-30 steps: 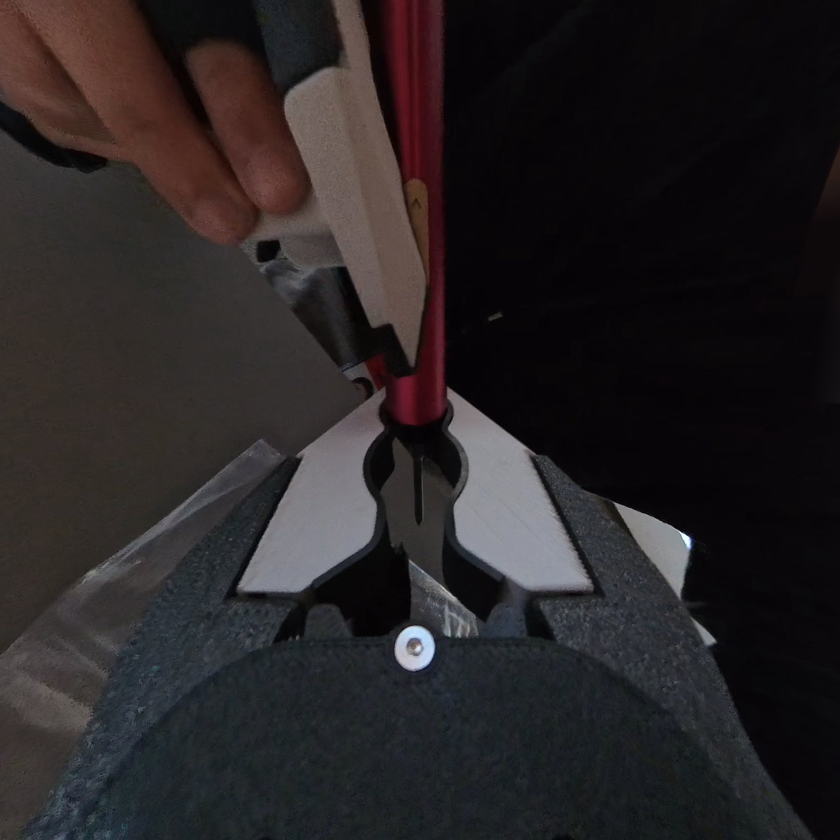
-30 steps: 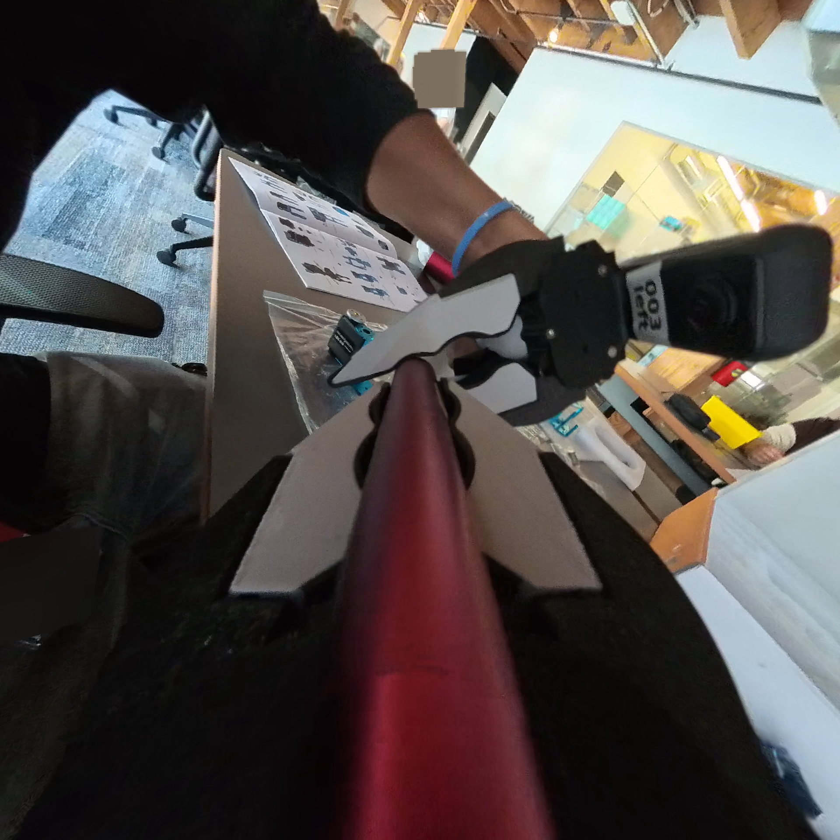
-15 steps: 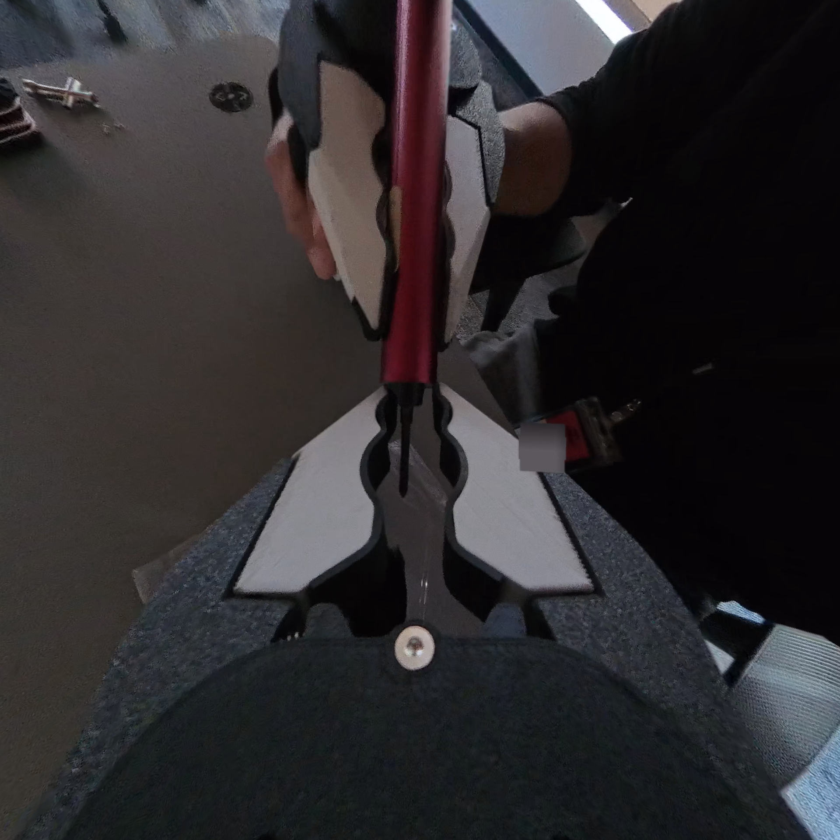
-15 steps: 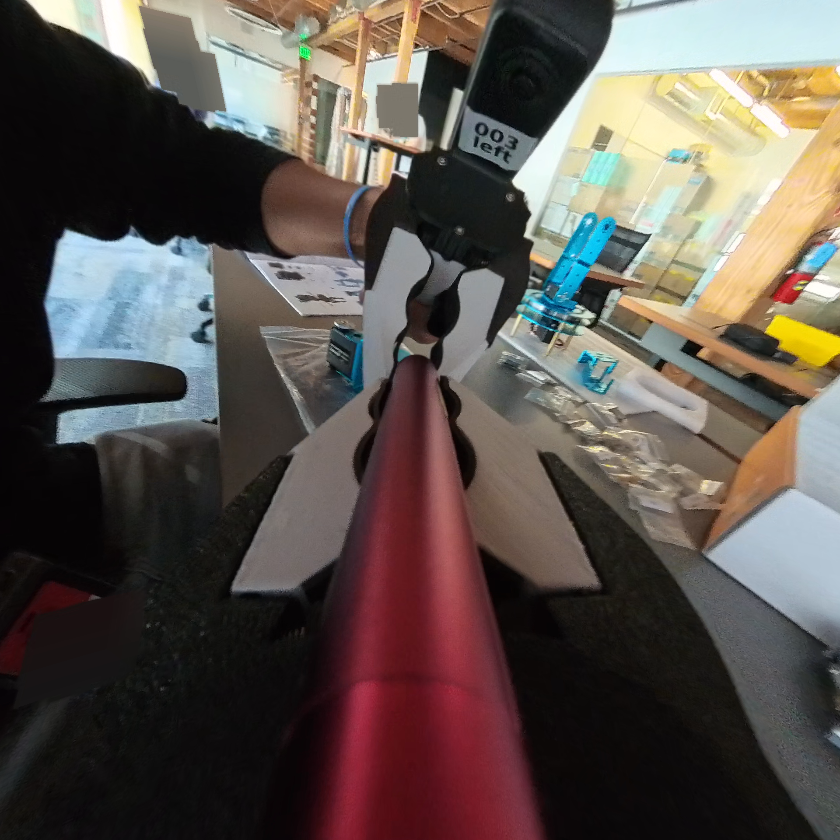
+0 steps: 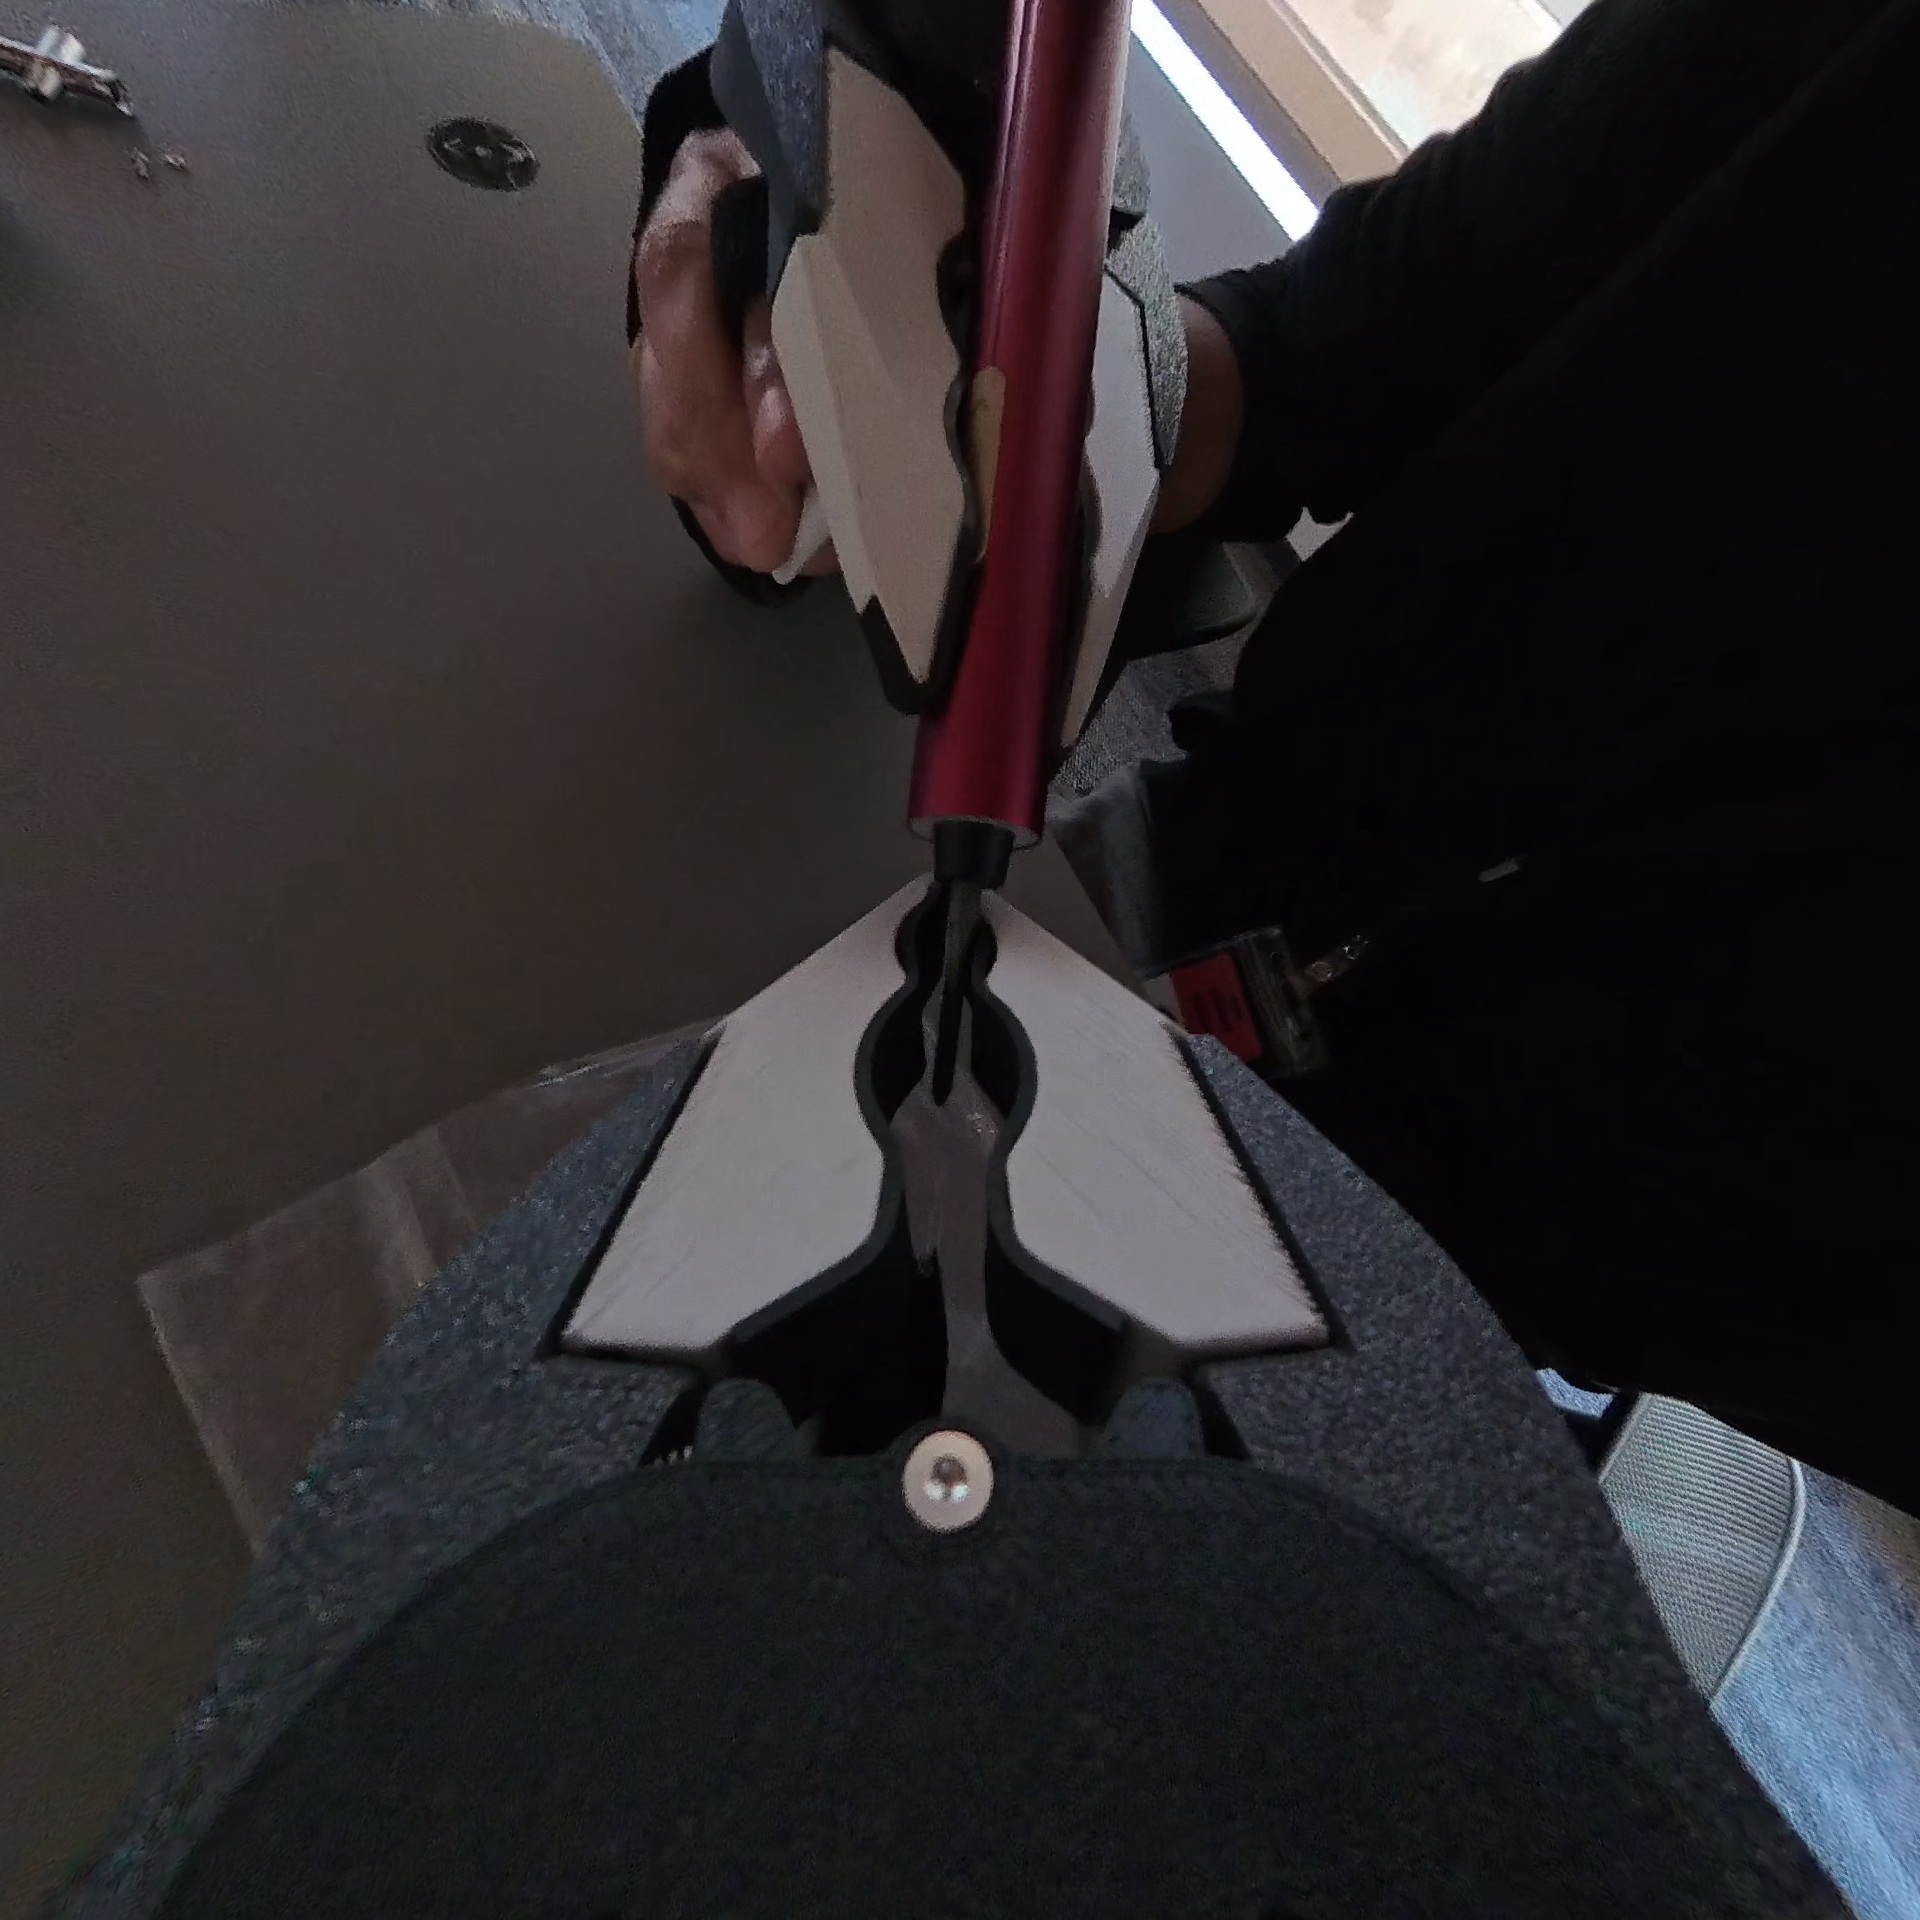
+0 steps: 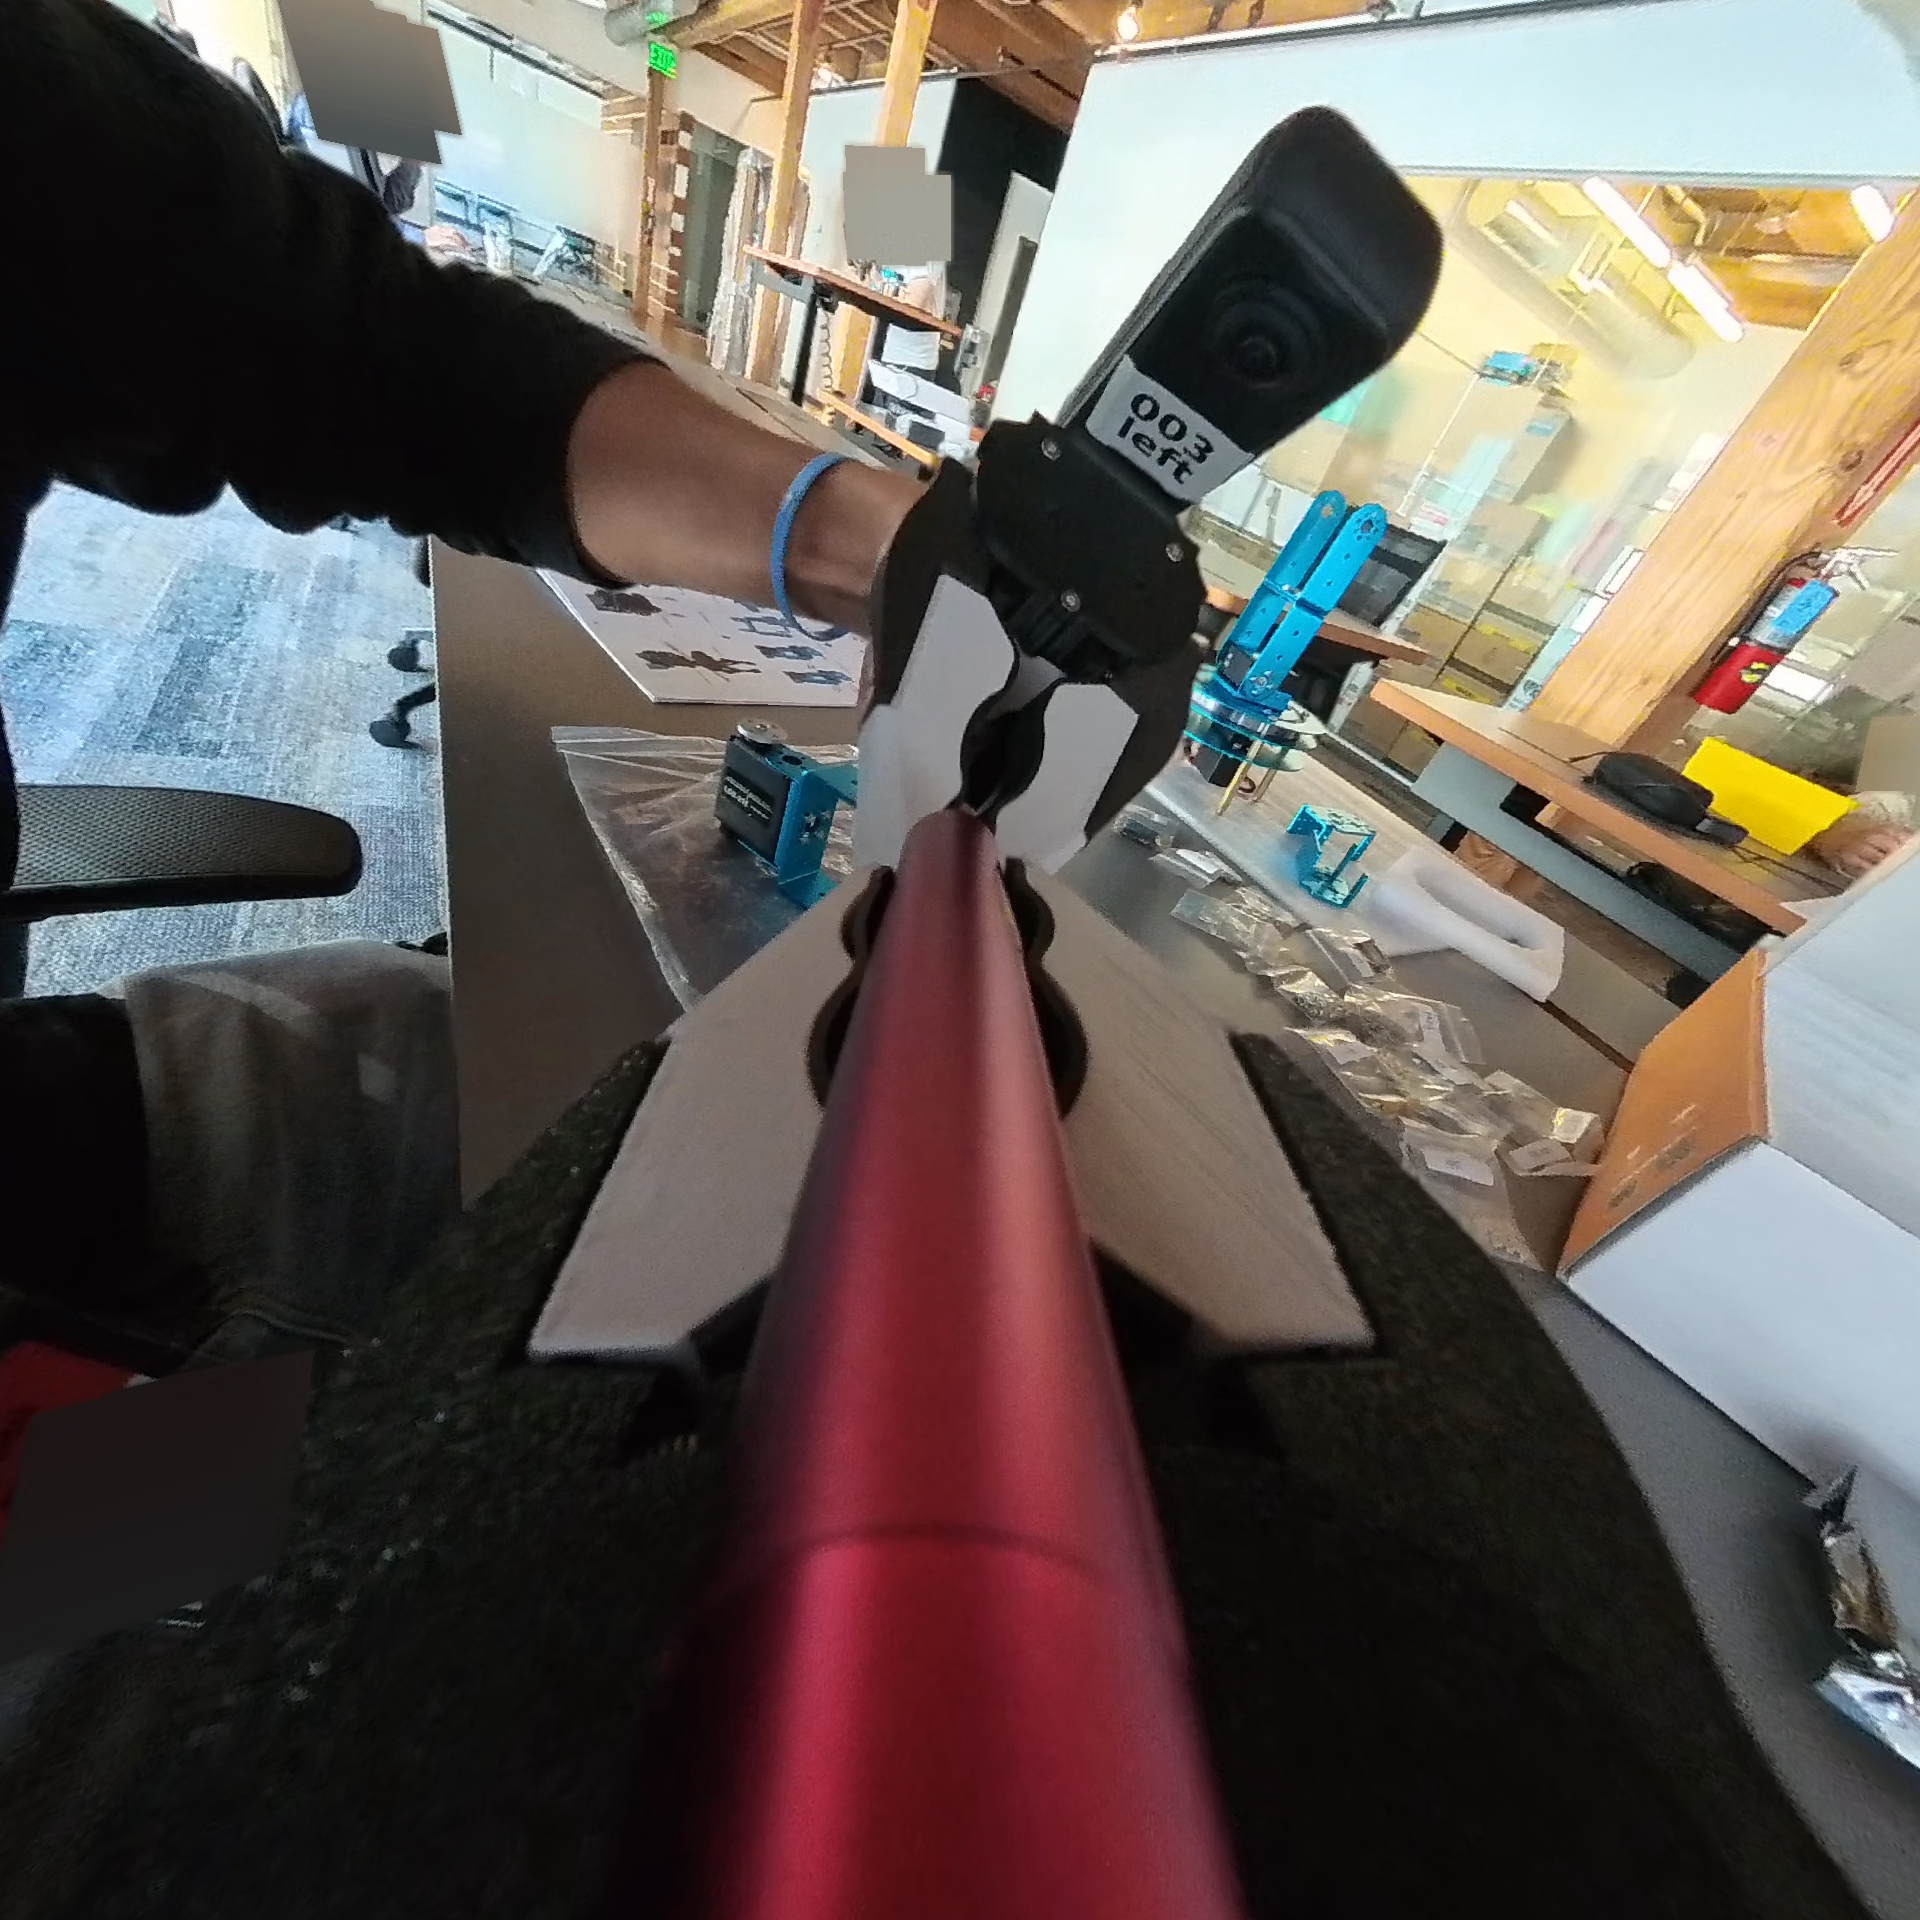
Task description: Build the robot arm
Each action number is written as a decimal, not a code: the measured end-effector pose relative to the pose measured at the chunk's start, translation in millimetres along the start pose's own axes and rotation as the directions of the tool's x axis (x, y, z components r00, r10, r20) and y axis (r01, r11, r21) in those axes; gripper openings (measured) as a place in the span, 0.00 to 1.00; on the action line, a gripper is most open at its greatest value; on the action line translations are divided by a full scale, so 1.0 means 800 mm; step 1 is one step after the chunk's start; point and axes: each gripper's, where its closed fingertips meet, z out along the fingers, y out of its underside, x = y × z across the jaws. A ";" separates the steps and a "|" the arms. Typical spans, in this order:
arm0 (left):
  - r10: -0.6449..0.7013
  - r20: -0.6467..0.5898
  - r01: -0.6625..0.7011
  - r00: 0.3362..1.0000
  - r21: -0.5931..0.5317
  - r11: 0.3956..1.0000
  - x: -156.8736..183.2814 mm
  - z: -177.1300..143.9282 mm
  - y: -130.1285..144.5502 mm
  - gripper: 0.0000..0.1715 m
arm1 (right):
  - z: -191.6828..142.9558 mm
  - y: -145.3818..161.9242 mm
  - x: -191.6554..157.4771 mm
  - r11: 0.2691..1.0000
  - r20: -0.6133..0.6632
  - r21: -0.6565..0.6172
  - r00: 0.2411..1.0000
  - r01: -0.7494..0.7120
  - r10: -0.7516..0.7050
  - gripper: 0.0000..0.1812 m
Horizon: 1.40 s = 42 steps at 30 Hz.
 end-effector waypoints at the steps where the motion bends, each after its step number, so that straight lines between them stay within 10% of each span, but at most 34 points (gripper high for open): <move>1: 0.005 0.017 -0.006 1.000 0.014 1.000 -0.003 -0.002 -0.003 0.00 | -0.001 0.002 0.004 1.000 -0.014 -0.007 1.000 -0.007 0.007 0.12; 9: 0.187 0.241 -0.190 0.952 -0.011 0.982 -0.021 -0.010 -0.010 0.01 | -0.006 0.010 0.013 0.984 0.015 -0.055 0.985 -0.171 0.172 0.12; 42: 0.247 0.286 -0.246 0.926 -0.040 0.969 -0.019 -0.008 0.007 0.01 | -0.001 0.014 0.001 0.994 0.031 -0.087 0.997 -0.071 0.074 0.12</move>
